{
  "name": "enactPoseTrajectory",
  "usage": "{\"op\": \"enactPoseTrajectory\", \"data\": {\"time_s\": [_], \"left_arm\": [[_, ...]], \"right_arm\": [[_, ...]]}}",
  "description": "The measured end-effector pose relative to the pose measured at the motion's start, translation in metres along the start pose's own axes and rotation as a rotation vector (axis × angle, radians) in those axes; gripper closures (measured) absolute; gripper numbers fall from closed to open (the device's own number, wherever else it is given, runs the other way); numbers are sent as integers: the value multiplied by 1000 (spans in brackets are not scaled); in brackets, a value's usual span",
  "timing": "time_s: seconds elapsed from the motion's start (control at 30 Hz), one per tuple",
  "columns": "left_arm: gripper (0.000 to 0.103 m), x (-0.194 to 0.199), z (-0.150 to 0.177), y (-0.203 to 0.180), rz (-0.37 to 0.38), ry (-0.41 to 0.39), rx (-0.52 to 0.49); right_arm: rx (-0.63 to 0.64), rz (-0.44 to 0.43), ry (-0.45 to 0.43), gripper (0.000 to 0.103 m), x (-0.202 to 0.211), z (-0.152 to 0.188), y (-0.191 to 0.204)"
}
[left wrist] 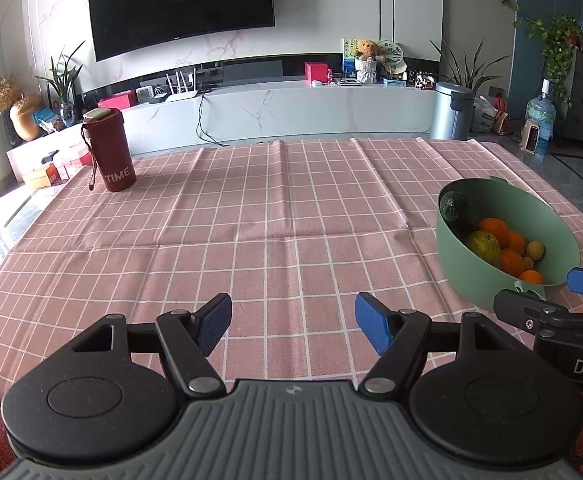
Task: Organize fruits
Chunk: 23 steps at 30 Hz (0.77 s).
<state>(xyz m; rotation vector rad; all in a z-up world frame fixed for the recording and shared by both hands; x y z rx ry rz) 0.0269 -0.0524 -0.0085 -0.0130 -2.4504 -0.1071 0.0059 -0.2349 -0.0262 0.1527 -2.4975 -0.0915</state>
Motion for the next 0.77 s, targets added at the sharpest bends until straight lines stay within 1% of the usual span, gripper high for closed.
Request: {"op": "enactPoseTrajectory", "data": {"time_s": [0.77], "left_arm": [[20, 5, -4, 0, 31, 3, 13]], "right_arm": [[3, 1, 0, 20, 0, 1, 0]]}}
Point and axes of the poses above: each gripper's, at about its wrist camera, not at the fingertips, and x roughly against the way its jaws point, y to its left, z to its underside, the point moved 1 cm from there along -x, roughly the way its jaws point, and after that the axes turned 1 degree about -x, right-handed, at the moved point
